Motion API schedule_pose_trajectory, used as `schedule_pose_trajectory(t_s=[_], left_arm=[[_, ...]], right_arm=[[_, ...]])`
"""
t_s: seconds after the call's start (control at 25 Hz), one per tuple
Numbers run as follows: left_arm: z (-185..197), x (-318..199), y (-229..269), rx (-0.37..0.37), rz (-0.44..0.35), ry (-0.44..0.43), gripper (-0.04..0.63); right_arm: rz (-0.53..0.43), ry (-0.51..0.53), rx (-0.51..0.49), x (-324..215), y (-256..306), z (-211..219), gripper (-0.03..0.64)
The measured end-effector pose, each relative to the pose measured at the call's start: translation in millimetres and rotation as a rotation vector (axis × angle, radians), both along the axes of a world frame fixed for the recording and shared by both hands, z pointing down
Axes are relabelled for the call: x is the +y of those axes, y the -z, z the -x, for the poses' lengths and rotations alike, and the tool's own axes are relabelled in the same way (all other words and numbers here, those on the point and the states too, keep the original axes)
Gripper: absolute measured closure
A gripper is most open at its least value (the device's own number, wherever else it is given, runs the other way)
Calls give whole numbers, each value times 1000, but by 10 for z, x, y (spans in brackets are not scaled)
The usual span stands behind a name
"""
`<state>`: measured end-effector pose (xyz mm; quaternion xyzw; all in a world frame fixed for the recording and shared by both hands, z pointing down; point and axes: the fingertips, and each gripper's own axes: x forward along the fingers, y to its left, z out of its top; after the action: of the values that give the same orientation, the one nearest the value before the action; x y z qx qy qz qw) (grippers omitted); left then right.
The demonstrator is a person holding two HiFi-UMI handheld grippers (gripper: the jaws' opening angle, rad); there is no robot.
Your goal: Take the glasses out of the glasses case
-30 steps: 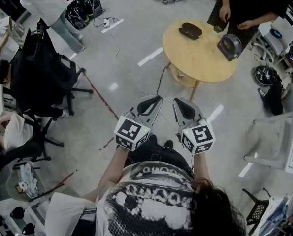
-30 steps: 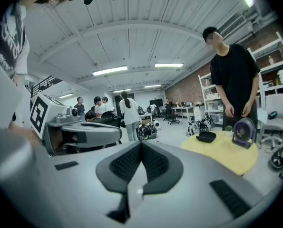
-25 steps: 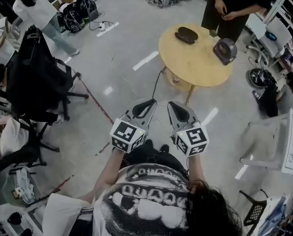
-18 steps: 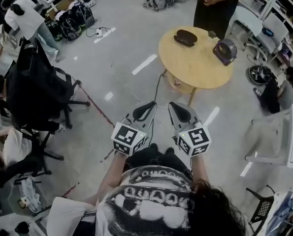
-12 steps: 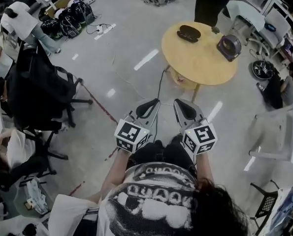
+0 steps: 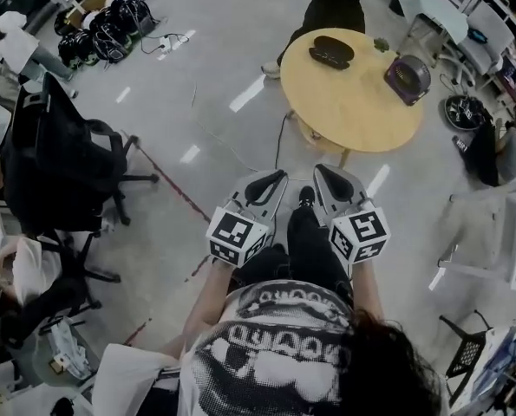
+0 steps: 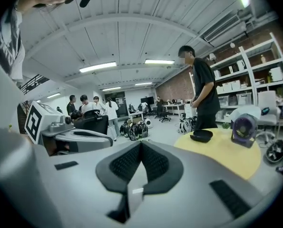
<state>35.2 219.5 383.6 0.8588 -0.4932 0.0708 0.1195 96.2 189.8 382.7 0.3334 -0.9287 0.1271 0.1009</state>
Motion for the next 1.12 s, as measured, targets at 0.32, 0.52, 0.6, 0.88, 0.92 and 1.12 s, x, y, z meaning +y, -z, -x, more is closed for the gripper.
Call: schedule_pose_trajectory(t_s=[0.32, 0.52, 0.6, 0.88, 0.92, 1.12], left_arm=[[152, -914, -192, -34, 45, 29, 571], [110, -1684, -88, -70, 36, 38, 571], [73, -1953, -74, -85, 32, 42, 571], [31, -2567, -209, -121, 63, 64, 571], [31, -2629, -207, -123, 62, 67, 571], [12, -2853, -186, -141, 61, 76, 571]], right_arm=[[63, 30, -3, -1073, -302, 154, 617], [76, 66, 17, -1807, -327, 177, 617], [75, 74, 19, -2093, -363, 161, 617], [104, 110, 23, -2693, -564, 155, 617], [103, 117, 25, -2753, -570, 170, 617], [96, 137, 26, -2966, -584, 190, 617]])
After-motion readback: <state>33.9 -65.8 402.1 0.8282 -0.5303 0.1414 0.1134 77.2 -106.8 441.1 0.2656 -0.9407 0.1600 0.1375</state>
